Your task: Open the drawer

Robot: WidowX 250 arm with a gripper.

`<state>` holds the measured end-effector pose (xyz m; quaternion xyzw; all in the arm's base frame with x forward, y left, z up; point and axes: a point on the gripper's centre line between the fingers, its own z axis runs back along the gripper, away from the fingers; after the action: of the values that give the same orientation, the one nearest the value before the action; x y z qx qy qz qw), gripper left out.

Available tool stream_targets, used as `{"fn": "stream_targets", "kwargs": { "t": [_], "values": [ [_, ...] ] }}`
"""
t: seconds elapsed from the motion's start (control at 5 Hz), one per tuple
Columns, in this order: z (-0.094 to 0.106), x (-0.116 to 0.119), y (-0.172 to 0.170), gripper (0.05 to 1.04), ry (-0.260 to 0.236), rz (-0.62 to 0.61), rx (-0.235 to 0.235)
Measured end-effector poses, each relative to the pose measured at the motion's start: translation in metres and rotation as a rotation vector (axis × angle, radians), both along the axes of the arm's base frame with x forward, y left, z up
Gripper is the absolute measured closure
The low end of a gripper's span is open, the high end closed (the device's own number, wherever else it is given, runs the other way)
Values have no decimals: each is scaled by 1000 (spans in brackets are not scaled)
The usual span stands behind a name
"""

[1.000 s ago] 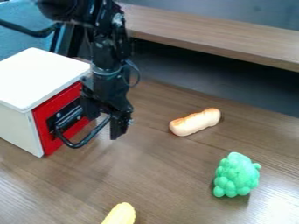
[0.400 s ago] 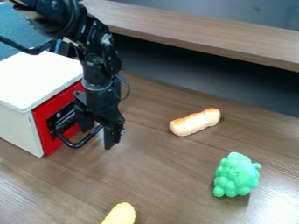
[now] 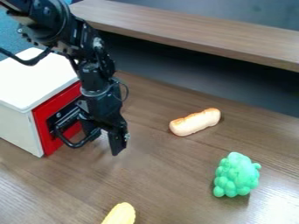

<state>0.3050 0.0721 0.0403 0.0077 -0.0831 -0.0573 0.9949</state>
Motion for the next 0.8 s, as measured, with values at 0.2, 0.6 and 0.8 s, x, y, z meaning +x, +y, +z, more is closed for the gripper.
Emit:
{"fn": "stream_targets", "kwargs": {
  "t": [0.2,0.6,0.8],
  "values": [
    [-1,1,-16,84,-2,-67,-41],
    [-4,-2,-63,84,39,-280,-55],
    [-6,-6,-76,85,52,-312,-56]
  ]
}}
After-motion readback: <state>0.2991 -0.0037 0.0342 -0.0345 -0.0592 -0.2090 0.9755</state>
